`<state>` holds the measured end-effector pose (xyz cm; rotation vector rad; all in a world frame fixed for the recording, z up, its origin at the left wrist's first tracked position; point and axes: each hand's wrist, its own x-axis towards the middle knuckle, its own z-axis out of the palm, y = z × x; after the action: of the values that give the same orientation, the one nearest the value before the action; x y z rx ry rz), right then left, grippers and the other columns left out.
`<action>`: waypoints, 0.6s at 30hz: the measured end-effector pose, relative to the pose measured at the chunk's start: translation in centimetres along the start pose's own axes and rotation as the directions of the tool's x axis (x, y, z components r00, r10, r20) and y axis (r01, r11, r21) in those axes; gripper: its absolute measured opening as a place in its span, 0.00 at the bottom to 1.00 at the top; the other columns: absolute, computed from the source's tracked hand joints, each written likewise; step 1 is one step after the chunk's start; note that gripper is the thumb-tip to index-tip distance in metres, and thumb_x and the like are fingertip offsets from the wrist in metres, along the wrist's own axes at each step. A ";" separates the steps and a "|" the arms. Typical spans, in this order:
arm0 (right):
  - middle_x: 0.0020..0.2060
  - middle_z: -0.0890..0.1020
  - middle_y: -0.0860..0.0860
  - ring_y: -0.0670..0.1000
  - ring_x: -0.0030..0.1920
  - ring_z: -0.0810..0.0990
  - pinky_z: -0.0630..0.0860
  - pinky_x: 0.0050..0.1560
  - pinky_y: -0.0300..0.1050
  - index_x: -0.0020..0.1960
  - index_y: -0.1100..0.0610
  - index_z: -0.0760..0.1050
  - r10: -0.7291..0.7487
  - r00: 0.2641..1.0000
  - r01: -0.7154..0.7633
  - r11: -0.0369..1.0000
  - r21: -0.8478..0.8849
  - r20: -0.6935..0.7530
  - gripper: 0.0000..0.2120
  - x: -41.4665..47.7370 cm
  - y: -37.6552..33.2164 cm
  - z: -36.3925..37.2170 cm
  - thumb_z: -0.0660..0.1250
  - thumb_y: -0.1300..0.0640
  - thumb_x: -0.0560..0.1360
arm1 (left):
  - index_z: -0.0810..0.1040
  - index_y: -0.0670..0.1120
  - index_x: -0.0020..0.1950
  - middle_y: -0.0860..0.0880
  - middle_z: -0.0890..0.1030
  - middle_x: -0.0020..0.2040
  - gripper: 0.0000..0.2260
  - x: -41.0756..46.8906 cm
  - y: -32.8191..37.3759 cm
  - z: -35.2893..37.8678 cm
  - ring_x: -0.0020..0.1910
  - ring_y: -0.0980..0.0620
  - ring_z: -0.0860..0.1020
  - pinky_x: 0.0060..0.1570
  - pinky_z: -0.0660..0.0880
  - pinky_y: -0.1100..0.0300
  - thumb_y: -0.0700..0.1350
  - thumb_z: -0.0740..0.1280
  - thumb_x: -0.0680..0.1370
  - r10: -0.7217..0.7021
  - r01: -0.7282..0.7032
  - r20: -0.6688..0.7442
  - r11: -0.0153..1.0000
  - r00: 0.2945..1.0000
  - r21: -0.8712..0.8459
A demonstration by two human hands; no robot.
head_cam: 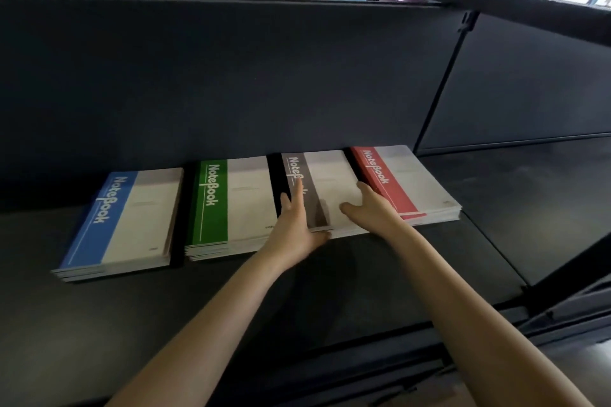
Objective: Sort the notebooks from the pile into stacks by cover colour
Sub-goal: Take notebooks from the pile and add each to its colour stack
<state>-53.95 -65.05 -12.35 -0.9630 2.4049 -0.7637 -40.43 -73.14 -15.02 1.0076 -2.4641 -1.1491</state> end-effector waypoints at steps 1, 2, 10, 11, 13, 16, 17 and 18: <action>0.68 0.70 0.56 0.56 0.64 0.71 0.68 0.50 0.43 0.77 0.57 0.52 0.005 1.000 -0.005 1.000 -0.011 0.018 0.33 0.1 0.2 0.1 0.63 0.52 0.78 | 0.38 0.54 0.78 0.39 0.54 0.77 0.50 0.2 -0.2 0.2 0.72 0.41 0.65 0.68 0.67 0.44 0.46 0.74 0.72 -0.002 0.001 -0.030 0.999 1.000 -0.036; 0.67 0.71 0.56 0.56 0.64 0.72 0.68 0.50 0.43 0.77 0.58 0.52 0.006 0.999 -0.006 1.000 -0.014 0.034 0.33 0.3 0.4 0.2 0.63 0.52 0.78 | 0.39 0.55 0.78 0.39 0.57 0.76 0.49 0.4 -0.4 0.2 0.71 0.41 0.66 0.67 0.69 0.43 0.46 0.74 0.72 -0.004 0.000 -0.050 0.998 0.999 -0.070; 0.67 0.70 0.55 0.56 0.64 0.72 0.71 0.56 0.47 0.77 0.58 0.51 -0.033 0.998 0.036 0.997 -0.069 0.044 0.38 1.1 0.9 1.2 0.65 0.45 0.76 | 0.29 0.51 0.75 0.40 0.48 0.79 0.46 1.0 -1.1 0.7 0.70 0.45 0.68 0.58 0.65 0.65 0.38 0.66 0.78 -0.032 0.032 -0.023 0.999 0.999 0.004; 0.68 0.69 0.55 0.57 0.65 0.71 0.70 0.57 0.47 0.77 0.58 0.50 -0.041 0.998 0.044 0.997 -0.071 0.052 0.38 1.1 1.0 1.1 0.65 0.45 0.76 | 0.29 0.52 0.75 0.40 0.48 0.79 0.47 1.0 -1.1 0.7 0.70 0.45 0.68 0.56 0.65 0.65 0.38 0.67 0.78 -0.030 0.030 -0.037 1.000 0.999 0.003; 0.69 0.68 0.56 0.57 0.66 0.70 0.69 0.58 0.46 0.77 0.57 0.48 -0.057 0.996 0.061 0.996 -0.063 0.063 0.38 0.9 1.1 0.8 0.65 0.46 0.77 | 0.28 0.52 0.75 0.40 0.51 0.78 0.49 0.9 -0.5 0.7 0.70 0.45 0.68 0.59 0.67 0.63 0.40 0.69 0.77 -0.033 0.032 -0.068 0.999 0.997 -0.007; 0.67 0.70 0.55 0.54 0.62 0.73 0.69 0.54 0.43 0.77 0.57 0.48 -0.071 0.994 0.075 0.996 -0.041 0.082 0.36 0.2 1.2 0.1 0.62 0.47 0.78 | 0.31 0.52 0.76 0.41 0.46 0.79 0.50 0.1 1.4 0.4 0.76 0.42 0.58 0.67 0.65 0.55 0.46 0.72 0.75 -0.008 0.008 -0.137 1.000 0.991 0.001; 0.64 0.73 0.55 0.52 0.57 0.74 0.70 0.51 0.42 0.77 0.56 0.51 -0.084 0.993 0.087 0.996 -0.029 0.080 0.33 -0.1 1.3 -0.1 0.62 0.47 0.79 | 0.32 0.52 0.76 0.43 0.43 0.79 0.50 -0.1 2.2 0.3 0.77 0.43 0.52 0.69 0.62 0.57 0.47 0.72 0.75 0.026 -0.026 -0.162 1.000 0.986 0.003; 0.61 0.74 0.54 0.51 0.54 0.75 0.72 0.50 0.42 0.76 0.56 0.54 -0.103 0.992 0.105 0.994 -0.019 0.070 0.30 -0.4 1.4 -0.4 0.62 0.49 0.79 | 0.33 0.53 0.77 0.45 0.41 0.79 0.49 -0.3 3.1 0.1 0.78 0.46 0.48 0.69 0.58 0.61 0.47 0.72 0.75 0.064 -0.065 -0.183 0.998 0.981 0.000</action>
<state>-54.54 -63.77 -12.86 -1.1129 2.3242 -0.7290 -41.78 -71.51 -12.80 0.9769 -2.3299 -0.9957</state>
